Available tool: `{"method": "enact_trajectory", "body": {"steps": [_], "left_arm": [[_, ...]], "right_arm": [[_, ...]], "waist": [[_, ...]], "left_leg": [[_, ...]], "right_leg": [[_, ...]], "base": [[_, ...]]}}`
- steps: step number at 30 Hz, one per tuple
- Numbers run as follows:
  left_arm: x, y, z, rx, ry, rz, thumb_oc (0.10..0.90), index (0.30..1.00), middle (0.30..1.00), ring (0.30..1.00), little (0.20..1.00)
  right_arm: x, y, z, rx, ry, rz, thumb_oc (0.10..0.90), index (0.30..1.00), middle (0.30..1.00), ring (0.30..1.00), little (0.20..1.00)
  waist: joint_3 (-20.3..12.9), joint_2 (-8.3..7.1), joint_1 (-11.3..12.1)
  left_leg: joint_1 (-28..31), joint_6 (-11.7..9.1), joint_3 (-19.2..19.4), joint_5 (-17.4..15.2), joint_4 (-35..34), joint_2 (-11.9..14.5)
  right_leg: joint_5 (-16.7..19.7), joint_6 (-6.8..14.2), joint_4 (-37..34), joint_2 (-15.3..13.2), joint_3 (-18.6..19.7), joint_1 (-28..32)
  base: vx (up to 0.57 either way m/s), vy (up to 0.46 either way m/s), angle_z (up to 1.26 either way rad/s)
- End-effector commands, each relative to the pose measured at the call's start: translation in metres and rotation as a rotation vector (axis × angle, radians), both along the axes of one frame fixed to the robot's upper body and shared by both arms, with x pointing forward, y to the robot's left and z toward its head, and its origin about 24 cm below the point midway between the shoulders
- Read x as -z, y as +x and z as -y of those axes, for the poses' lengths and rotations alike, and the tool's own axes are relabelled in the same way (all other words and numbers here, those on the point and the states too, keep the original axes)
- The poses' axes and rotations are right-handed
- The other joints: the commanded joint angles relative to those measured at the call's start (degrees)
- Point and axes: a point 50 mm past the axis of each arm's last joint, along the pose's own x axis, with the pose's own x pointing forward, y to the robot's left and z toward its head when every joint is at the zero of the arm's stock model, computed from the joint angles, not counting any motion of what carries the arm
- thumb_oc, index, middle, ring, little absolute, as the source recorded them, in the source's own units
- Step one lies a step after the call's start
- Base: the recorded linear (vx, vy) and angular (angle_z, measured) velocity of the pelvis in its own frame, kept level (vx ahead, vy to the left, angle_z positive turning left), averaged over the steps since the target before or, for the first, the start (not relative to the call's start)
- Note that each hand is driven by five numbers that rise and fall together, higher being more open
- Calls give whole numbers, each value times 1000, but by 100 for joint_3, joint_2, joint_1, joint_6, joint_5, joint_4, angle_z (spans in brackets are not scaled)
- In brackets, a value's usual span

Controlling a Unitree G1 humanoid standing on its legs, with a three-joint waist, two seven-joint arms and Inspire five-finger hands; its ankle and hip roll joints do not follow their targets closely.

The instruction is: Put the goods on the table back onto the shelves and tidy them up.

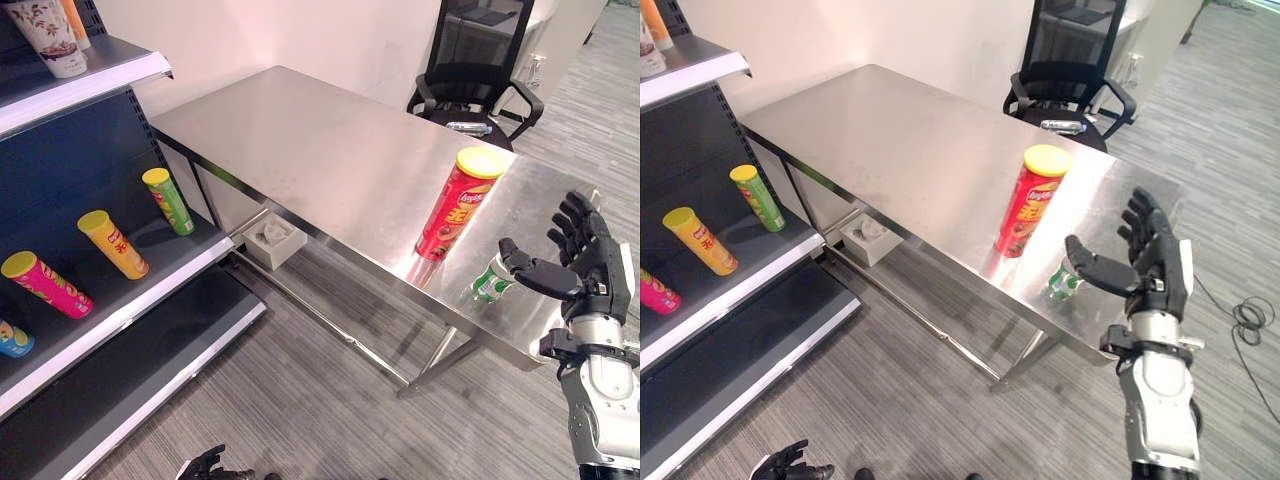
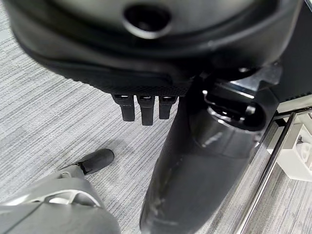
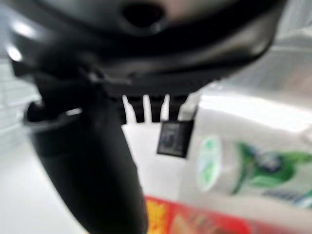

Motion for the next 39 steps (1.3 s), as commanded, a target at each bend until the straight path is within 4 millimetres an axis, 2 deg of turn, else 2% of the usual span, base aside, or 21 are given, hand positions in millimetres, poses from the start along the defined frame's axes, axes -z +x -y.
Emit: {"method": "enact_trajectory", "body": {"steps": [1,6,8,10,16,29,39], "left_arm": [[-7,19,-4,64,36,69,800,900,900,900,900],[-7,18,-5,66,29,65,800,900,900,900,900],[-7,16,-5,61,21,62,800,900,900,900,900],[-6,15,-5,58,17,58,800,900,900,900,900],[-7,17,-5,61,23,67,800,900,900,900,900],[-6,14,-4,65,15,52,800,900,900,900,900],[-9,15,-10,57,21,69,800,900,900,900,900]], "right_arm": [[-60,-2,-3,-128,-109,245,800,900,900,900,900],[-53,-3,0,-148,-126,185,800,900,900,900,900],[-37,-6,10,-123,-179,62,800,900,900,900,900],[-34,-9,16,-95,-208,25,800,900,900,900,900],[-33,-13,23,-15,-272,-1,800,900,900,900,900],[-22,-14,28,8,-260,-54,800,900,900,900,900],[-6,-16,37,34,-241,-141,800,900,900,900,900]], "waist": [[-212,-55,79],[-218,-56,71],[-201,-63,31],[-190,-66,14],[-157,-57,-36],[-116,-68,-20],[-40,-117,1]], "left_leg": [[-121,-232,-437,247,-60,189],[-125,-239,-439,256,-60,200],[-128,-247,-419,267,-60,210],[-133,-250,-410,273,-60,218],[-145,-252,-400,276,-60,224],[-182,-253,-427,279,-60,228],[-250,-249,-450,276,-60,213]], "right_leg": [[-120,400,139,-84,-215,453],[-127,395,141,-73,-222,452],[-135,390,133,-58,-221,439],[-139,388,126,-48,-225,441],[-142,384,107,-37,-201,415],[-138,380,85,-29,-207,384],[-140,370,80,-23,-221,331]], "base": [[0,0,0],[0,0,0],[0,0,0],[0,0,0],[0,0,0],[0,0,0],[0,0,0]]}}
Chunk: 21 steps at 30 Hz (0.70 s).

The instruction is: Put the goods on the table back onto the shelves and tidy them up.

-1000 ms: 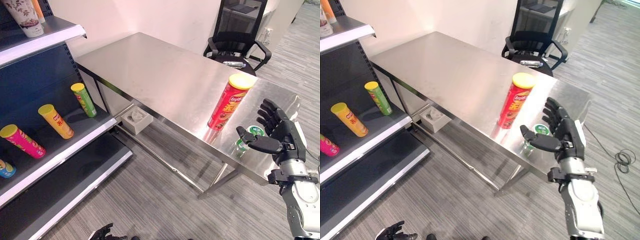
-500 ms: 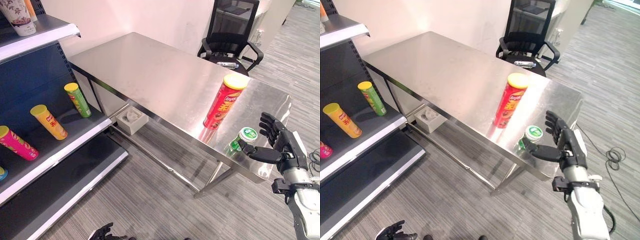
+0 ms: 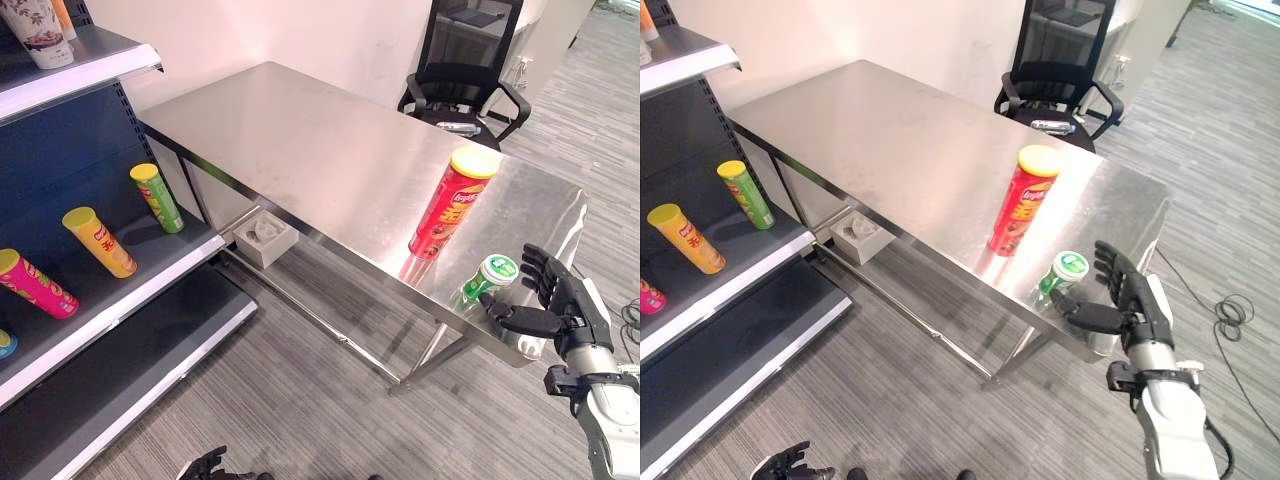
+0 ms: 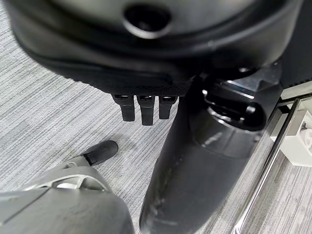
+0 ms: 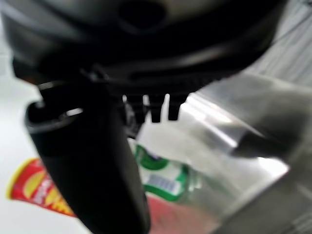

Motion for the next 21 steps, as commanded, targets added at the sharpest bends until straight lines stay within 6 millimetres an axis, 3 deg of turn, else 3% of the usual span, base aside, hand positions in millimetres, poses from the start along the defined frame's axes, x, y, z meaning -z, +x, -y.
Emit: {"method": "enact_trajectory", "body": {"steps": [1,5,21], "left_arm": [[-9,19,-9,29,30,75,800,900,900,900,900],[-8,18,-7,37,27,65,800,900,900,900,900],[-7,17,-6,42,35,62,800,900,900,900,900]], "right_arm": [[-54,8,15,39,-106,225,800,900,900,900,900],[-42,9,15,53,-82,185,800,900,900,900,900],[-35,24,8,85,-62,207,800,900,900,900,900]], "waist": [[-48,46,139],[-31,16,168],[-38,32,301]], "left_leg": [[-178,-249,-465,273,-71,208],[-186,-245,-464,262,-71,212],[-158,-217,-543,223,-71,165]], "right_leg": [[-142,371,80,-28,-233,443],[-125,384,75,-37,-249,436],[-137,388,77,-62,-321,511]], "base": [[0,0,0],[0,0,0],[0,0,0]]}}
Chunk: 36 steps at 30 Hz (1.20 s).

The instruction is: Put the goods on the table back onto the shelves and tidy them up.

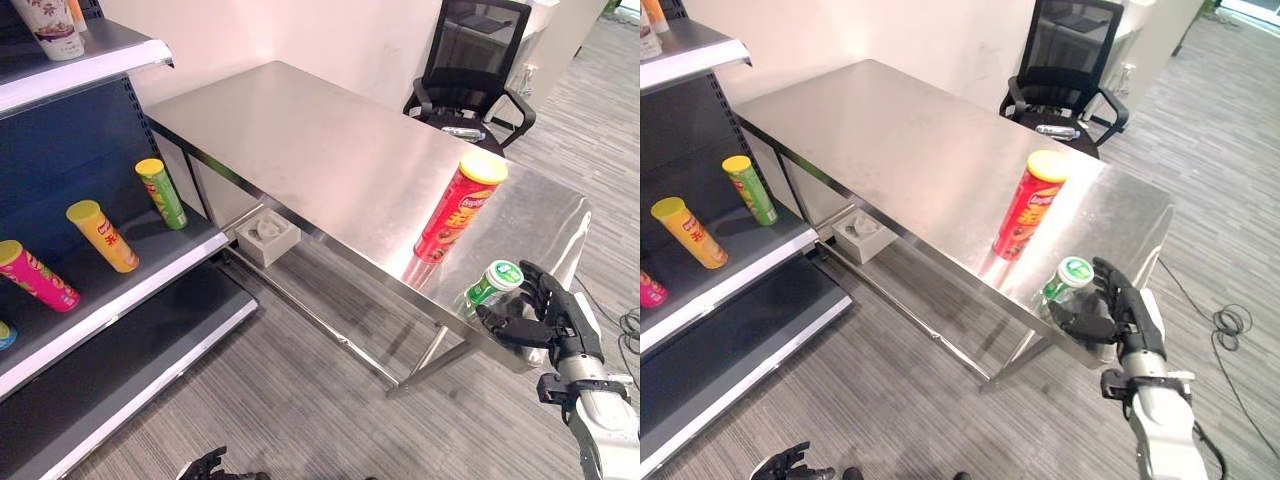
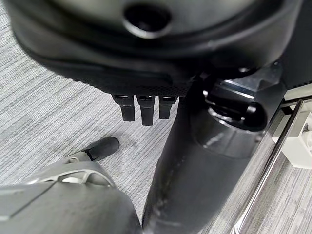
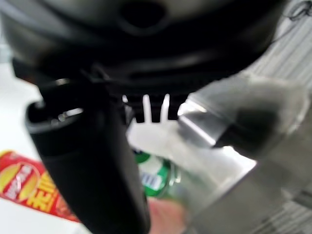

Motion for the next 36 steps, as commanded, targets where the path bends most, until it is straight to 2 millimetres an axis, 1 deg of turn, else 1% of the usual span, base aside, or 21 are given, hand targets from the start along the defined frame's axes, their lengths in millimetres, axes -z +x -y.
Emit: {"method": "enact_trajectory", "body": {"steps": [1,10,16,18,22,23,24,26,27,36], "left_arm": [[-7,18,-5,45,32,64,800,900,900,900,900],[-7,18,-5,52,38,60,800,900,900,900,900],[-6,17,-4,65,44,54,800,900,900,900,900],[-7,17,-4,68,47,55,800,900,900,900,900],[-6,17,-3,72,45,51,800,900,900,900,900],[-6,16,-3,72,46,50,800,900,900,900,900],[-6,16,-3,73,47,49,800,900,900,900,900],[-6,16,-3,73,47,49,800,900,900,900,900],[-6,16,-3,73,47,44,800,900,900,900,900],[-5,14,-4,77,49,37,800,900,900,900,900]], "right_arm": [[-51,19,8,31,-77,247,800,900,900,900,900],[-45,23,8,72,-78,242,800,900,900,900,900],[-43,28,1,83,-64,259,800,900,900,900,900],[-43,32,-4,70,-52,271,800,900,900,900,900],[-43,37,-7,63,-44,272,800,900,900,900,900],[-42,38,-8,61,-32,273,750,825,825,825,825],[-43,39,-10,58,-34,274,632,648,648,648,648],[-43,39,-10,58,-34,274,632,648,648,648,648],[-41,41,-11,54,-21,269,400,300,300,300,300],[-40,41,-11,51,-32,259,400,300,300,300,300]], "waist": [[12,154,169],[-13,161,229],[-8,172,275],[-2,176,300],[-5,177,340],[-6,182,345],[-6,182,354],[-6,182,353],[-11,179,373],[-11,178,384]], "left_leg": [[-143,-217,-540,223,-70,165],[-131,-206,-580,217,-70,151],[-137,-202,-604,214,-70,157],[-139,-201,-614,218,-70,160],[-130,-198,-633,218,-70,156],[-125,-201,-634,221,-70,156],[-125,-202,-638,220,-70,154],[-125,-202,-639,220,-70,154],[-118,-204,-651,220,-70,155],[-123,-207,-663,227,-70,152]], "right_leg": [[-137,388,78,-57,-322,507],[-150,387,80,-54,-355,524],[-165,380,76,-55,-367,536],[-159,377,77,-56,-373,539],[-165,370,77,-48,-387,555],[-168,365,77,-46,-389,561],[-171,364,77,-41,-388,564],[-171,364,77,-41,-388,565],[-170,359,76,-39,-397,574],[-172,357,75,-37,-417,580]], "base": [[0,0,0],[0,0,0],[0,-1,1],[0,-4,5],[2,-1,5],[3,1,4],[0,0,0],[0,0,0],[0,0,0],[-4,-1,1]]}}
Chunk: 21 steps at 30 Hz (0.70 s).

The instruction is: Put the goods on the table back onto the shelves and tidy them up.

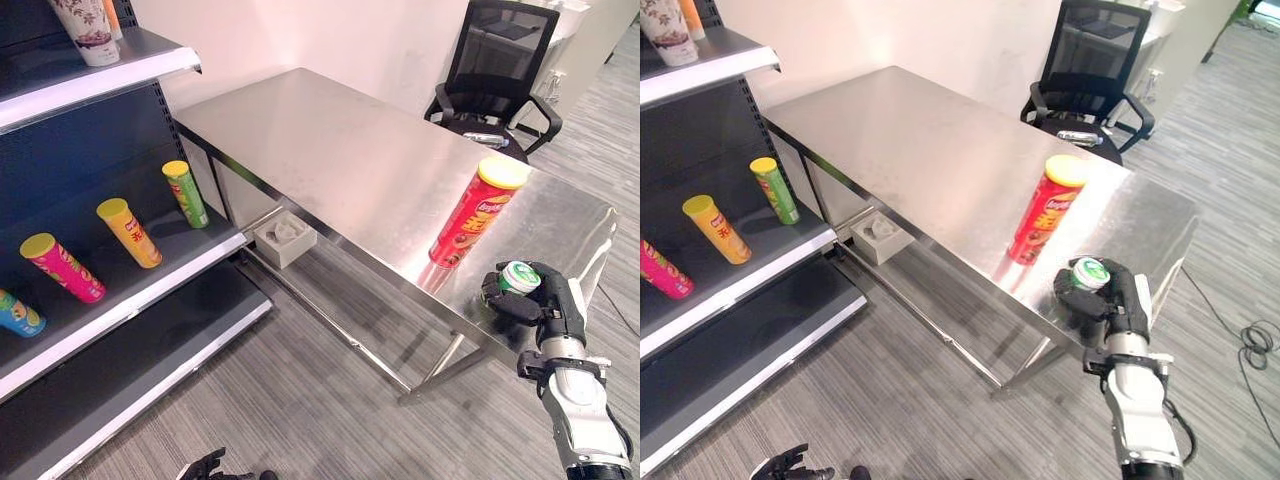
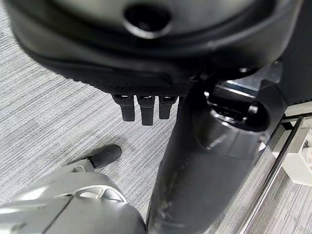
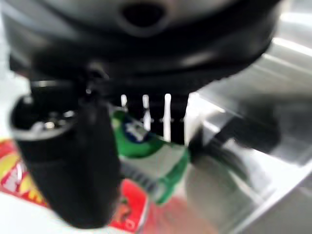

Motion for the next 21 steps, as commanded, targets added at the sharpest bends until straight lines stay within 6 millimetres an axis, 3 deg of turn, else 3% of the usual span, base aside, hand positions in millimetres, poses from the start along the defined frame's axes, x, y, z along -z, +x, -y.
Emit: {"method": "enact_trajectory", "body": {"steps": [1,8,11,12,17,18,20,21], "left_arm": [[-6,15,-6,69,52,38,800,900,900,900,900],[-7,19,-8,67,60,47,800,900,900,900,900],[-7,19,-8,69,60,47,800,900,900,900,900],[-7,20,-9,63,62,46,800,900,900,900,900],[-7,20,-9,66,62,46,800,900,900,900,900],[-7,23,-8,77,64,44,800,900,900,900,900],[-7,26,-6,93,61,49,800,900,900,900,900],[-7,26,-6,93,61,49,800,900,900,900,900]], "right_arm": [[-44,13,11,20,-83,189,400,300,300,300,300],[-64,0,25,84,-155,260,400,300,300,300,300],[-65,-1,25,85,-155,260,400,300,300,300,300],[-90,-9,28,108,-186,381,400,300,300,300,300],[-90,-11,28,110,-186,380,400,300,300,300,300],[-140,-21,20,81,-245,612,400,300,300,300,300],[-169,-29,15,66,-299,745,400,300,300,300,300],[-169,-29,15,66,-299,745,400,300,300,300,300]], "waist": [[-18,29,93],[-57,26,7],[-57,29,14],[-107,32,-63],[-106,35,-47],[-174,31,-127],[-194,53,-111],[-193,55,-111]], "left_leg": [[-117,-230,-523,205,-72,170],[-97,-256,-521,236,-72,205],[-98,-257,-522,237,-72,207],[-85,-277,-523,263,-72,239],[-84,-279,-522,264,-72,242],[-96,-332,-514,355,-72,317],[-152,-389,-540,442,-72,374],[-154,-390,-540,443,-72,375]], "right_leg": [[-169,353,80,-34,-266,517],[-174,342,75,-5,-250,522],[-174,340,75,-3,-251,521],[-190,330,70,19,-222,524],[-191,327,71,23,-221,524],[-212,296,61,63,-180,512],[-230,267,49,116,-169,481],[-230,266,49,117,-169,479]], "base": [[-41,-11,1],[-24,-12,0],[-18,-13,0],[-56,-39,0],[-34,-22,-1],[-169,-106,5],[-144,-93,11],[-110,-68,-2]]}}
